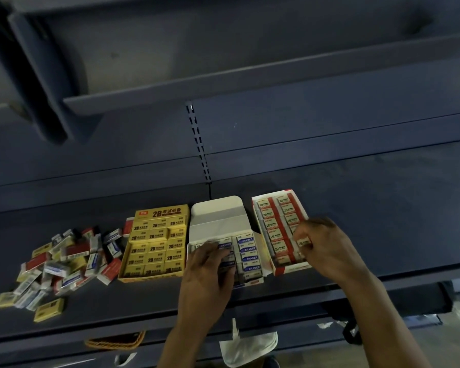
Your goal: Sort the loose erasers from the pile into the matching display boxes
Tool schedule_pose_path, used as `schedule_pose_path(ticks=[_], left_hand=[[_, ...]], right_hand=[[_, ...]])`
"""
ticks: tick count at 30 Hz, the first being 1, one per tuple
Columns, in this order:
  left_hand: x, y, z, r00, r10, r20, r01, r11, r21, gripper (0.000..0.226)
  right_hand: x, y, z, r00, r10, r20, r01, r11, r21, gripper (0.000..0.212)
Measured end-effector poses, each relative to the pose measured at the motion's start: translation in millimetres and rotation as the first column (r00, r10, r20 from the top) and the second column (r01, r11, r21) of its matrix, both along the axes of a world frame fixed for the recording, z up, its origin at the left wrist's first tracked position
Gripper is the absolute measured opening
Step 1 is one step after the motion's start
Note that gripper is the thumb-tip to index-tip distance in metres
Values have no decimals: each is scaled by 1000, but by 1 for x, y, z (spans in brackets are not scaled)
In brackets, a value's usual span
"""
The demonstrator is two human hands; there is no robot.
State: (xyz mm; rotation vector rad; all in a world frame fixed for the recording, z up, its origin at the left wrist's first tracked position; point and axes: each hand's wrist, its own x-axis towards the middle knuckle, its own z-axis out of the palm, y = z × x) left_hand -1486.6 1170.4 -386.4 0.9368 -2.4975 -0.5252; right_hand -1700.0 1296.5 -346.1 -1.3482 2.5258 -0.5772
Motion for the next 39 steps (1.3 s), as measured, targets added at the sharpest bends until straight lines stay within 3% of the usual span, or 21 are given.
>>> schedule_pose_path(ticks=[7, 11, 19, 24, 30, 39], left_hand=[[13, -9, 15, 993, -5, -120, 9, 1000, 29, 24], [35, -26, 17, 993, -5, -119, 7, 1000, 12, 23], [111, -74, 19, 987, 159, 27, -158, 987, -31, 37], [151, -99, 16, 951, 306, 49, -304, 951, -49, 37], [166, -111, 5, 940, 323, 113, -325, 946, 2, 45], [165, -116, -3, 941, 330, 79, -325, 943, -70, 40]], right_hand=[[30, -23, 11, 996, 36, -85, -46, 993, -113, 12], [65, -51, 13, 987, 163, -7, -162, 976, -143, 20], [148, -123, 11, 930, 350, 107, -330, 929, -170, 20], [195, -154, 2, 905, 415, 92, -398, 904, -158, 21], [229, -194, 4, 900, 432, 64, -425, 900, -99, 25], [248, -248, -2, 938, 339, -74, -341, 940, -1, 20]])
